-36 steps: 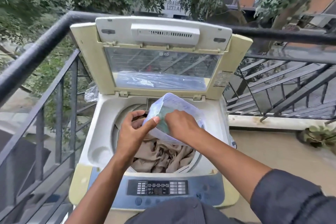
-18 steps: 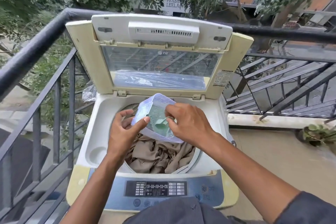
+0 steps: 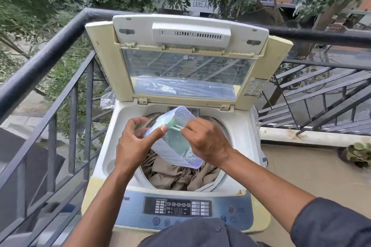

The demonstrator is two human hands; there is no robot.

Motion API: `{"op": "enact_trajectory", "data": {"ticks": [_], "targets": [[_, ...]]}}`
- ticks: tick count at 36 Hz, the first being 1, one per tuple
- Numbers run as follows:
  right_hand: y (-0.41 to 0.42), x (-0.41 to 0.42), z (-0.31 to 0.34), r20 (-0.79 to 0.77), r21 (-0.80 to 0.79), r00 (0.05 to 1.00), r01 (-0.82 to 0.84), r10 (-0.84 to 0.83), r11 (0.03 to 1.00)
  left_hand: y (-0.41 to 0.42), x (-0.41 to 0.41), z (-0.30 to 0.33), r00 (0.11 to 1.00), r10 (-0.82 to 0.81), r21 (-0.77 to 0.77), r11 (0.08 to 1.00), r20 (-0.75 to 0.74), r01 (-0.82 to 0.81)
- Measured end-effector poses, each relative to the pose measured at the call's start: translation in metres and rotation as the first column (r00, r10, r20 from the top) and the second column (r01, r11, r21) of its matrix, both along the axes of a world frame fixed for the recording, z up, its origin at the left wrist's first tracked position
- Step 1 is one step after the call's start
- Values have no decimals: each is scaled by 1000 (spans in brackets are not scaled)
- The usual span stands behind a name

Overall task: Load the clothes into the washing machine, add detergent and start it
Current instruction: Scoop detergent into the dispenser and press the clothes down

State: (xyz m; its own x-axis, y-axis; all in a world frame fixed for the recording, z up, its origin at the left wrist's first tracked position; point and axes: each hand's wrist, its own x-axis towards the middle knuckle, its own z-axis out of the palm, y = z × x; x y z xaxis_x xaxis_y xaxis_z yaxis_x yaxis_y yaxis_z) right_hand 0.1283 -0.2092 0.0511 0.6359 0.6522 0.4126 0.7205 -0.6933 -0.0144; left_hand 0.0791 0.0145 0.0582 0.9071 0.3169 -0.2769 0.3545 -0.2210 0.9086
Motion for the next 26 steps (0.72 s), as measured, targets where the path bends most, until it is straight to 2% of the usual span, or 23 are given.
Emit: {"op": "enact_trajectory", "data": {"ticks": [6, 10, 15, 19, 23, 26], "targets": [[-2, -8, 4, -124, -26, 992, 18, -21, 999, 1, 0, 5, 1000, 23, 9, 1000, 13, -23], [0, -12, 4, -243, 42, 965, 107, -94, 993, 1, 1, 7, 999, 29, 7, 1000, 20, -29], [-3, -12, 13, -183, 39, 969, 177, -167, 983, 0, -1, 8, 999, 29, 15, 999, 20, -29], [-3, -14, 12, -141, -63, 982, 119, -126, 991, -2, -2, 11, 1000, 20, 32, 999, 20, -20], [1, -18, 6, -187, -146, 970, 133, -159, 980, -5, -1, 15, 999, 14, 46, 999, 40, -16], [3, -18, 4, -264, -137, 938, 196, -227, 971, -8, -3, 18, 996, 36, 49, 998, 78, -40]]}}
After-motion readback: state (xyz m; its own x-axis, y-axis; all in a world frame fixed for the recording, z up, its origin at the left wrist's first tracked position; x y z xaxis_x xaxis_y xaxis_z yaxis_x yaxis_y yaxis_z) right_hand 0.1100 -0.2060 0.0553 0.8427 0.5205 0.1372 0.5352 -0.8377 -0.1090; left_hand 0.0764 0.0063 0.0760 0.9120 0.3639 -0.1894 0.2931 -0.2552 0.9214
